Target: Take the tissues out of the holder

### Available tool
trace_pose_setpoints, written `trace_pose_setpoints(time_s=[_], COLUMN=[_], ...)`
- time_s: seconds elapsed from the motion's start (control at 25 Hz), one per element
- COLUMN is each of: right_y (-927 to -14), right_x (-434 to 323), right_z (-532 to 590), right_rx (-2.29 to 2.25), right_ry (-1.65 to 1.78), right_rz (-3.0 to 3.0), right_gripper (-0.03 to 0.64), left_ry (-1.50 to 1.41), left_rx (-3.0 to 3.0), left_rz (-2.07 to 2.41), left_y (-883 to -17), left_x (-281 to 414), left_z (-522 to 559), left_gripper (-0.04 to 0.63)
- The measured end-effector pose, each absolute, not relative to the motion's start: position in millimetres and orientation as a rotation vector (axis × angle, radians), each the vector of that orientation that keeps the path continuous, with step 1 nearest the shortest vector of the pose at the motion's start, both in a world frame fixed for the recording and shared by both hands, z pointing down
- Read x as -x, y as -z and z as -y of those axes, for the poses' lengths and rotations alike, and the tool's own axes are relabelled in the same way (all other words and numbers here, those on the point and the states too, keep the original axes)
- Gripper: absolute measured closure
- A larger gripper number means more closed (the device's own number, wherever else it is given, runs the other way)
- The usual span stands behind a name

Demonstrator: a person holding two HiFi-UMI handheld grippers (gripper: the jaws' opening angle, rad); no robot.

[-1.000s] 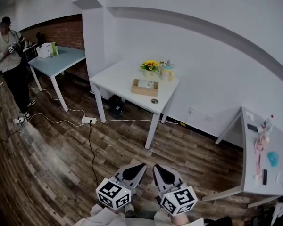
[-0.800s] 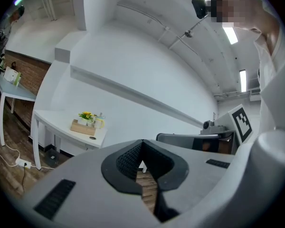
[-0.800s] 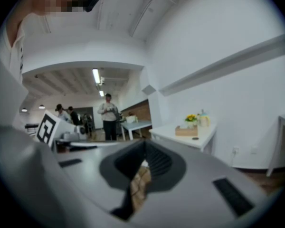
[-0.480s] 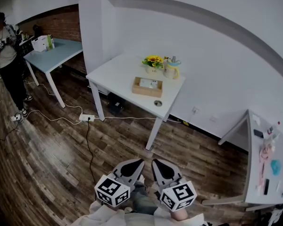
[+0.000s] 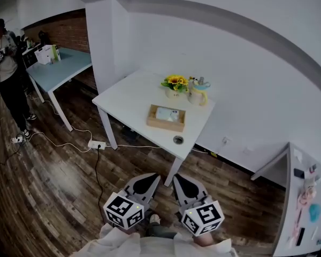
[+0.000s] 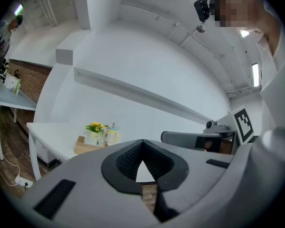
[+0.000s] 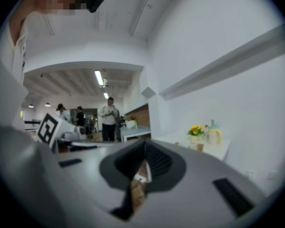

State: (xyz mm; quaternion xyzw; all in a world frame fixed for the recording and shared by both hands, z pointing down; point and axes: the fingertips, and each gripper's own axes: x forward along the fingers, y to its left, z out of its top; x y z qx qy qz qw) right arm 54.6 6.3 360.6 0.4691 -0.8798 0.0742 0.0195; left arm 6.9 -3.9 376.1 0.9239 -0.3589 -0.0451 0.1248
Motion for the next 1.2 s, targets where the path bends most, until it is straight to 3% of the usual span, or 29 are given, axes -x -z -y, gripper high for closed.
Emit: trace_pose_setpoints(time_s=[1.2], right_y=[-392.0], right_x=[-72.7], right_z=[220.6], right_rx=[-1.536], right_ry=[-0.310], right_rz=[2.611], right_gripper=[0.606], left_ry=[0.120], left_rx=[-2.654], left_rz=[0.956], left_y=[-394.9], left_x=[-18.8], left_z=[231.6], left_gripper=[0.581])
